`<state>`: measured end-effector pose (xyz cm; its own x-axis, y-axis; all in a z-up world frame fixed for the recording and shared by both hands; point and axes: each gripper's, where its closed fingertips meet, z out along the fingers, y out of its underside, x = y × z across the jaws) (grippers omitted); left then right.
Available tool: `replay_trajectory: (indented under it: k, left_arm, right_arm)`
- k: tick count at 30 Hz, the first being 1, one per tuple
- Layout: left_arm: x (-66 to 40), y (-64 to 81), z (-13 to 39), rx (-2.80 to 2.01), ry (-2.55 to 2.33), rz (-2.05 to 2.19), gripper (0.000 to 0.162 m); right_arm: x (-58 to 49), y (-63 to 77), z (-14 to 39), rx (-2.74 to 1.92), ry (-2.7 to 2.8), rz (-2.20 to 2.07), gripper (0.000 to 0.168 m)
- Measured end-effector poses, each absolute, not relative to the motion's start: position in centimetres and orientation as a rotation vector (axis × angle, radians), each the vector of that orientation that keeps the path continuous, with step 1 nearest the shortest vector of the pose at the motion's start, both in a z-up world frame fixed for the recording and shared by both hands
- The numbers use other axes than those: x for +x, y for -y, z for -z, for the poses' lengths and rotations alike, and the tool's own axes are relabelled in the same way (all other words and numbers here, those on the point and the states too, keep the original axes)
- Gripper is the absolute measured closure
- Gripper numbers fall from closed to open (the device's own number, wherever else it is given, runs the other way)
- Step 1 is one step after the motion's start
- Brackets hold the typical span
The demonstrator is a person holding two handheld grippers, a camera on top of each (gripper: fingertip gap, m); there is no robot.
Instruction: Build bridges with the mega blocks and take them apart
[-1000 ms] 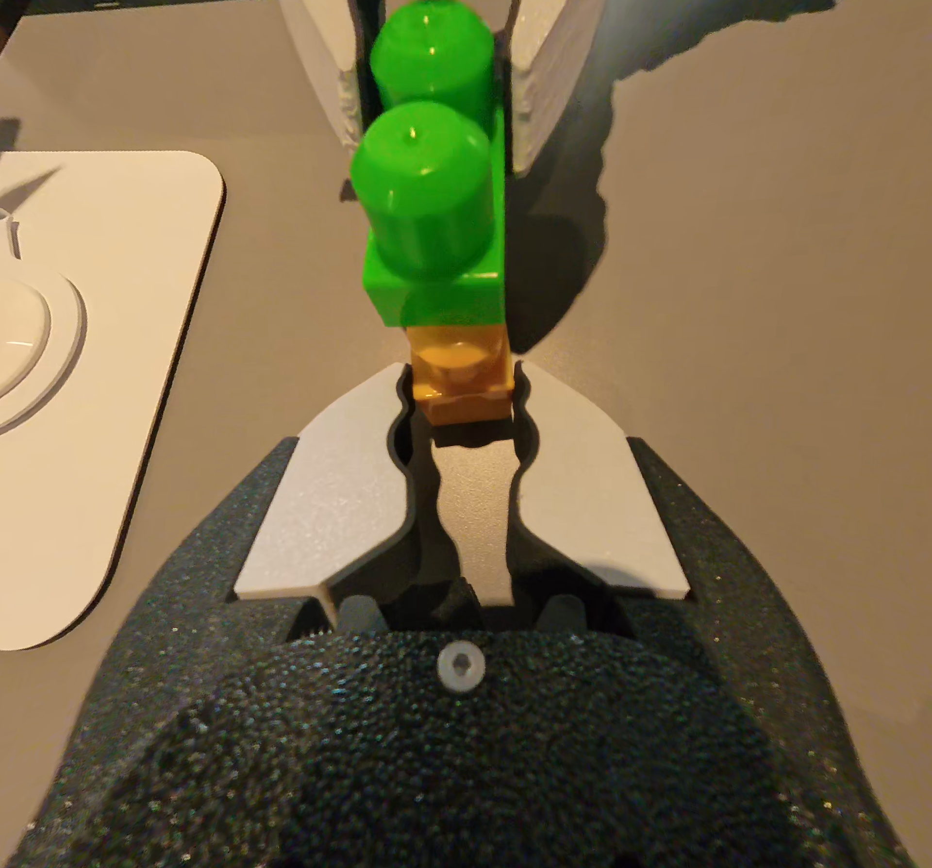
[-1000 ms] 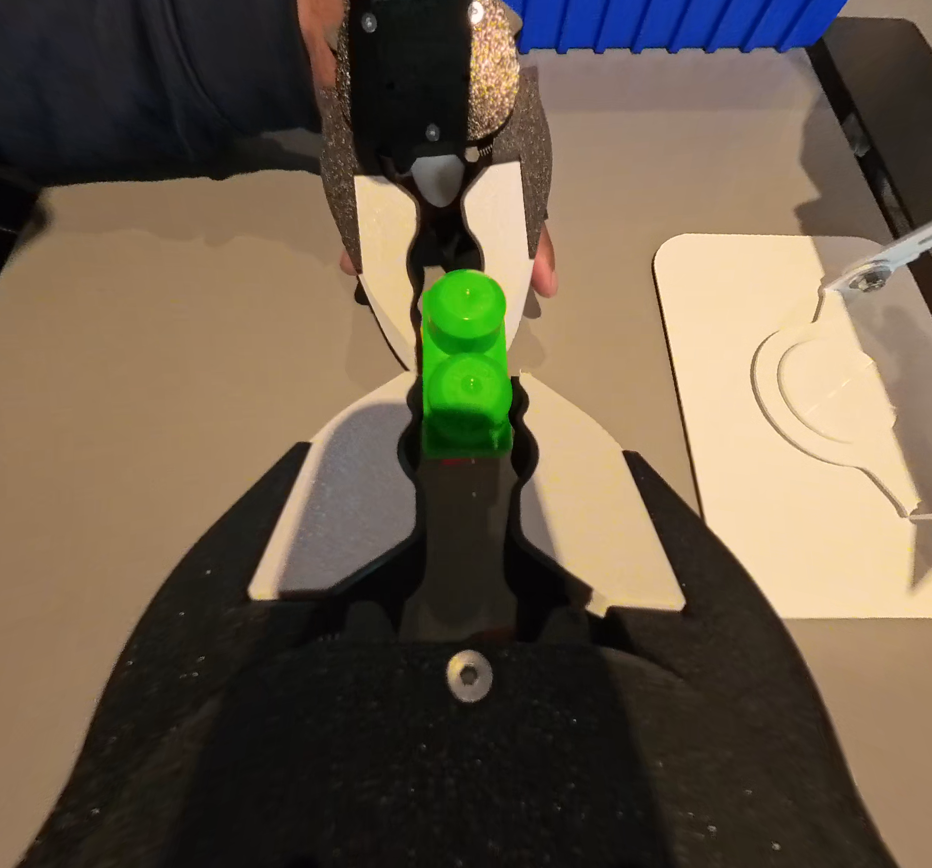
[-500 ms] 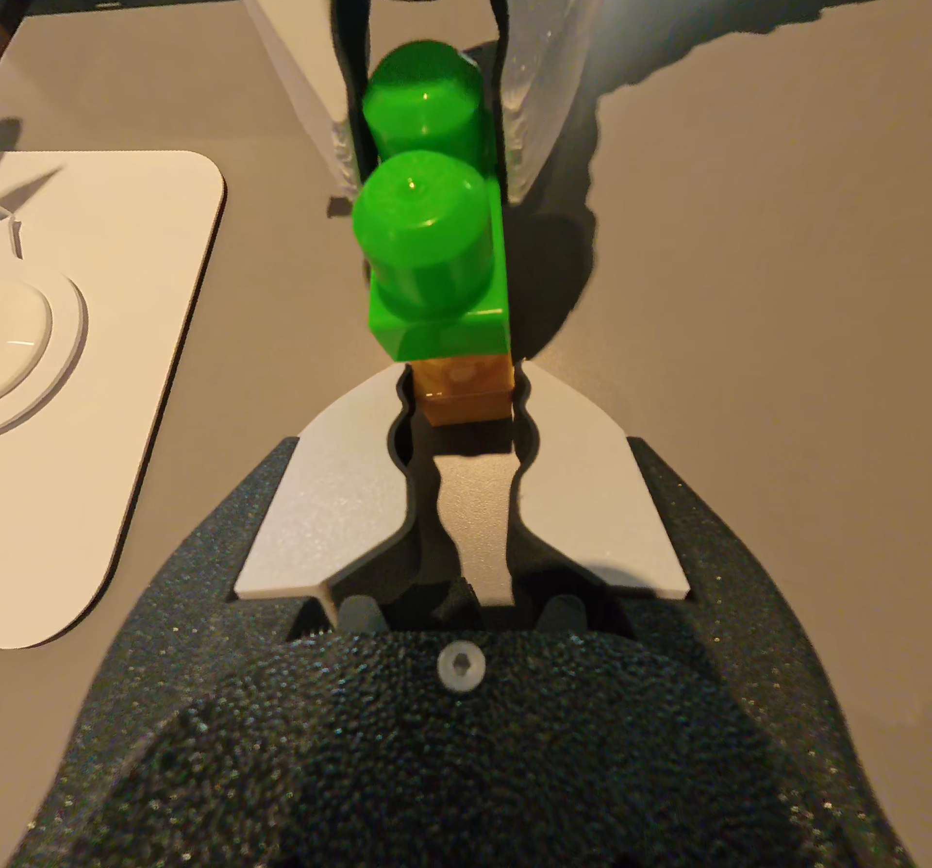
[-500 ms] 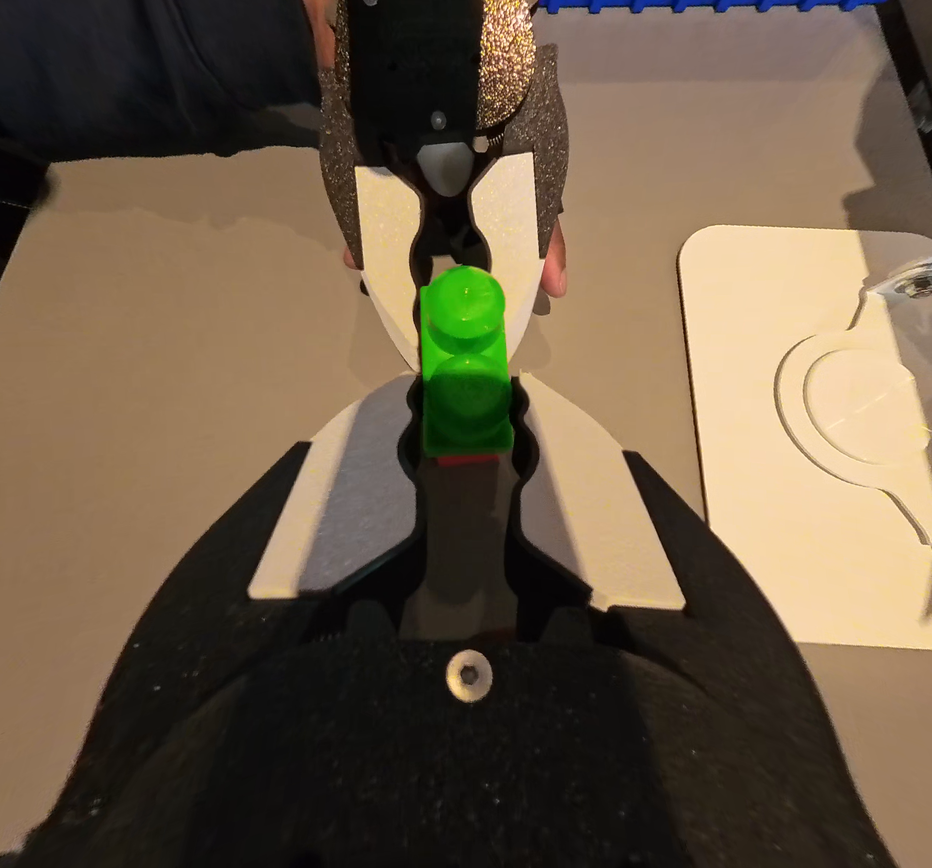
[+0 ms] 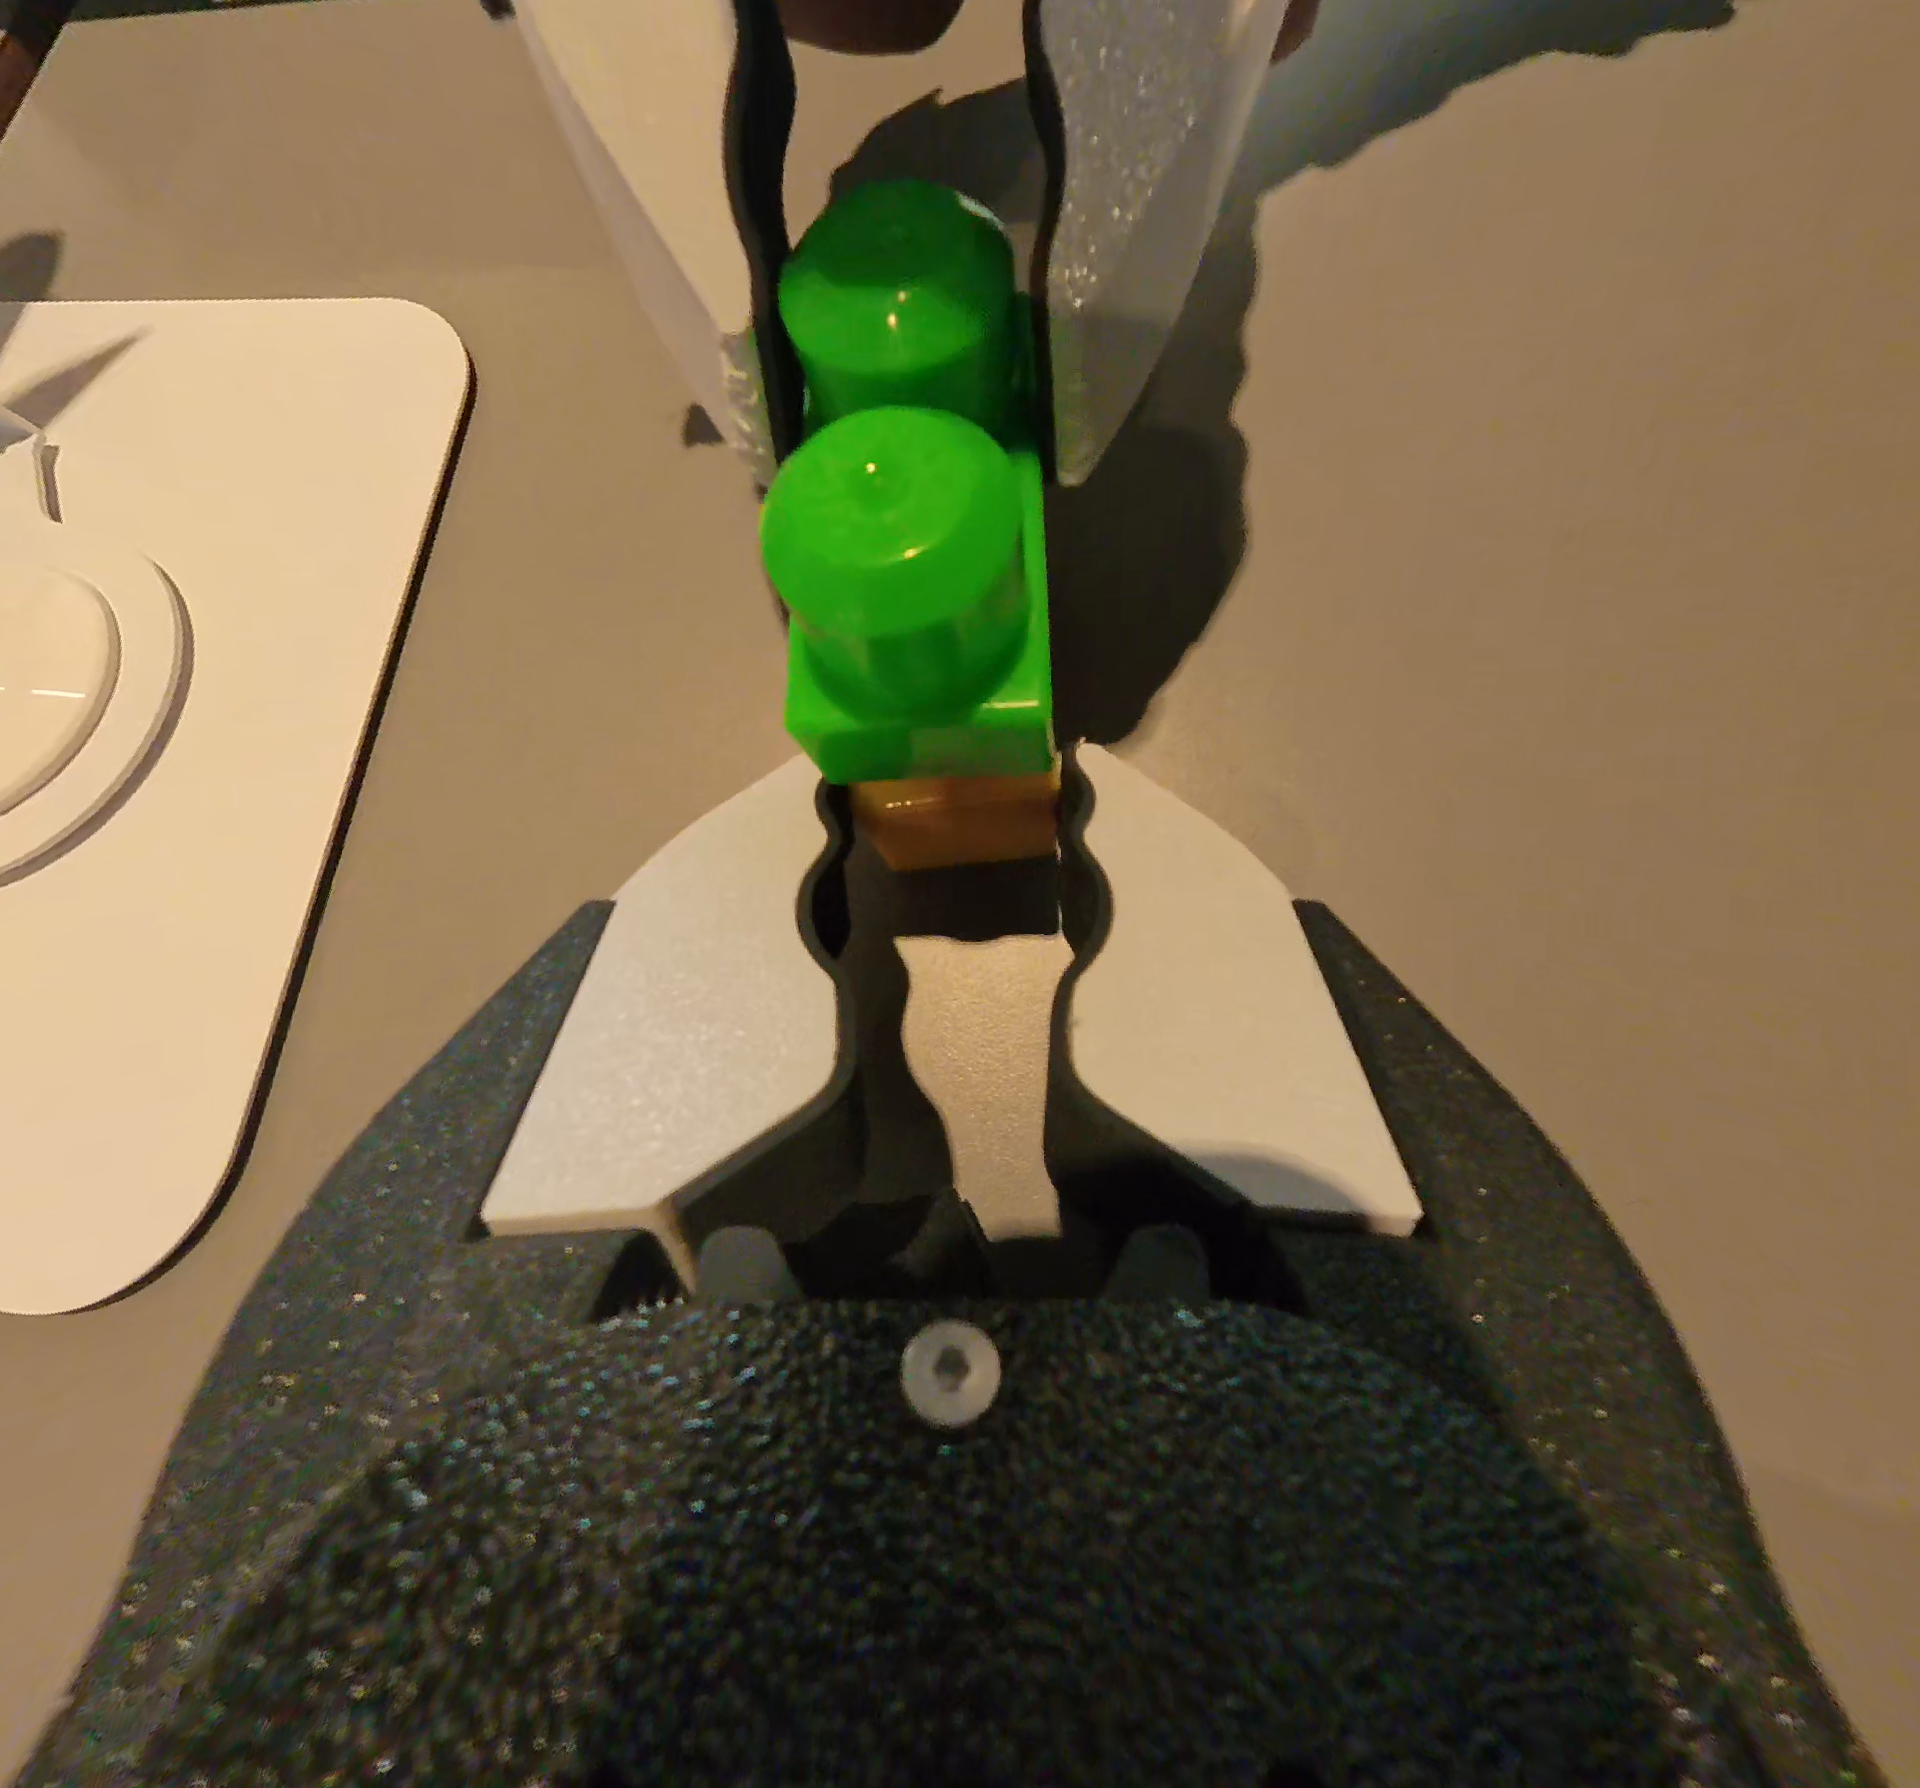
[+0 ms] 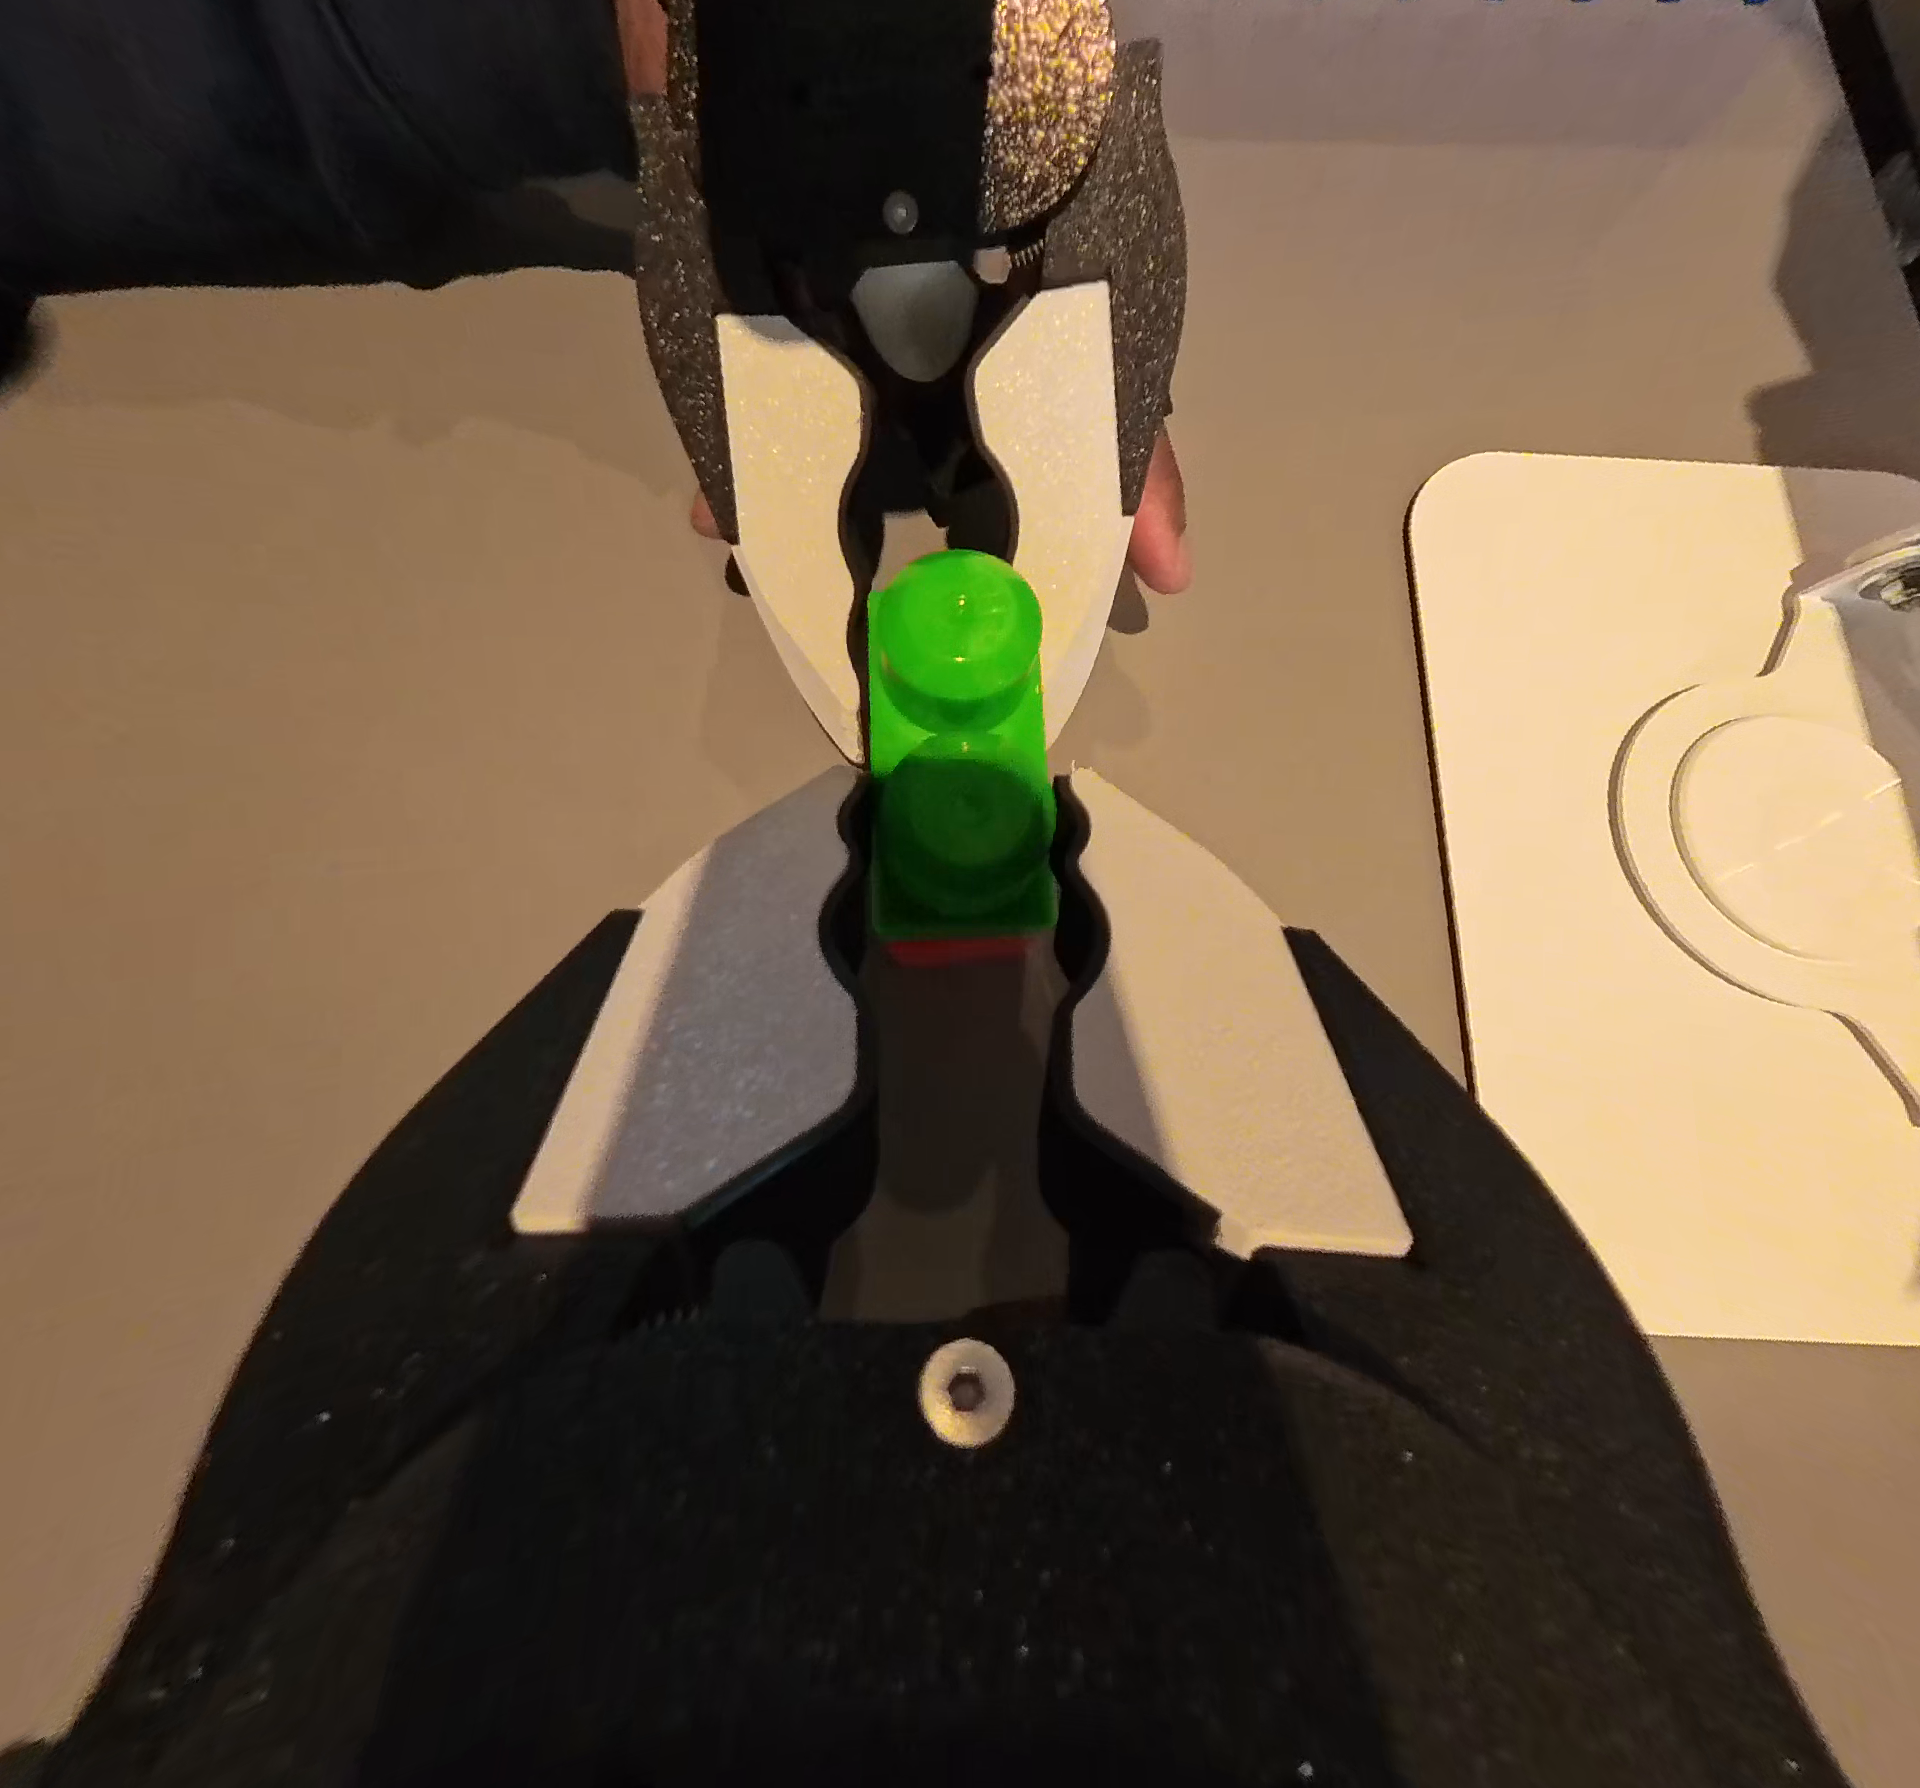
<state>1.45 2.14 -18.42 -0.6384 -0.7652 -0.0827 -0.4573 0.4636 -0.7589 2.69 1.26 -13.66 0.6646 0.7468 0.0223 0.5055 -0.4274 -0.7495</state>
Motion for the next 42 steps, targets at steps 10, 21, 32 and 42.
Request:
replay_trajectory:
  k: [10, 21, 32, 42]
  left_arm:
    - [1.4, -2.2, 17.9, -1.02, -2.269, 1.045, 0.123]
    - [0.6, -2.7, 17.0, -1.02, -2.215, 1.129, 0.119]
    - [0.8, -2.4, 17.6, -1.013, -2.26, 1.086, 0.12]
    - [1.0, -2.2, 18.2, -1.002, -2.307, 1.026, 0.127]
  right_arm:
    - [2.5, -0.9, 13.6, -2.082, 0.958, -0.424, 0.131]
    - [4.1, 0.3, 11.6, -1.942, 0.829, -0.415, 0.126]
    - [4.9, 1.5, 16.3, -1.997, 0.86, -0.212, 0.111]
    - [3.6, -0.7, 16.9, -1.995, 0.929, -0.203, 0.122]
